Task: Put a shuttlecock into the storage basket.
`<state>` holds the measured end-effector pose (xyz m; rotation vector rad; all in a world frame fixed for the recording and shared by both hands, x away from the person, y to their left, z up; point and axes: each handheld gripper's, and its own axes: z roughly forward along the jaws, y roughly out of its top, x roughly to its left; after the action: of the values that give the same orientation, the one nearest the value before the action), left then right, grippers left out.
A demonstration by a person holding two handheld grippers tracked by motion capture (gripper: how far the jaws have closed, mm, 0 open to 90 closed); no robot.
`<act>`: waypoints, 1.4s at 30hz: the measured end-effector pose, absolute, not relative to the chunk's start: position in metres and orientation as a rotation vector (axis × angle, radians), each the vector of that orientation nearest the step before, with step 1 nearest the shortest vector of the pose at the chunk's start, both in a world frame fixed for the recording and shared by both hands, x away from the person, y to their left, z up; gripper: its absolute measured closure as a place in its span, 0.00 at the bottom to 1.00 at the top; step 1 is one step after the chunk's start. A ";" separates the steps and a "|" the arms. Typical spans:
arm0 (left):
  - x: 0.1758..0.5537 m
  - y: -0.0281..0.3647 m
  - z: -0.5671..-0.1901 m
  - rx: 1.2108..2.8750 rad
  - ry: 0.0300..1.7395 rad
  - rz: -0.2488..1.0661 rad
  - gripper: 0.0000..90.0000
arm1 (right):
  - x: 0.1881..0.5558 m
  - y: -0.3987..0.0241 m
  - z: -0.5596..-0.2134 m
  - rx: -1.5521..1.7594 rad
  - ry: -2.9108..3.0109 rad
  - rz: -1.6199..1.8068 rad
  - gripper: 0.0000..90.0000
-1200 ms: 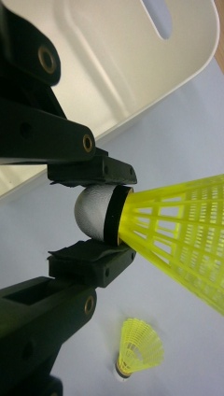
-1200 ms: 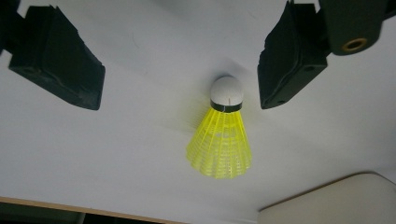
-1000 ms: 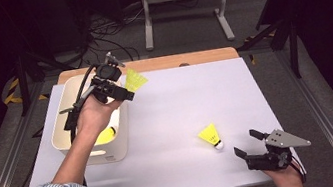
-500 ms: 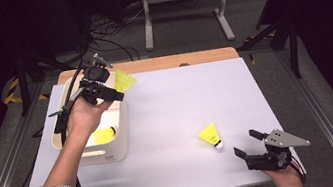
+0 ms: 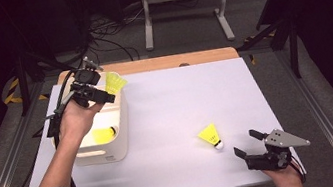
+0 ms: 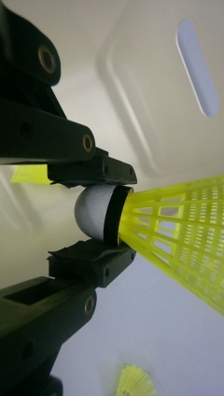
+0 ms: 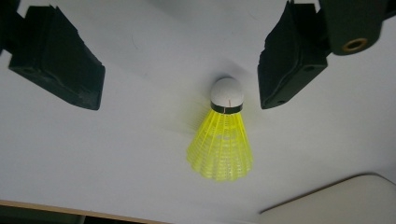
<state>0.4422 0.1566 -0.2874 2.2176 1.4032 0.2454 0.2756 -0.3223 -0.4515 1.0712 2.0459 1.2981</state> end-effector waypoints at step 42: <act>0.469 0.178 -0.330 2.189 1.584 0.238 0.70 | 0.276 -0.324 -0.451 1.063 2.048 1.311 0.18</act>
<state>0.4695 0.1784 -0.3300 2.1885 1.5836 0.2378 0.2755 -0.3241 -0.4510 1.0633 2.0484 1.3105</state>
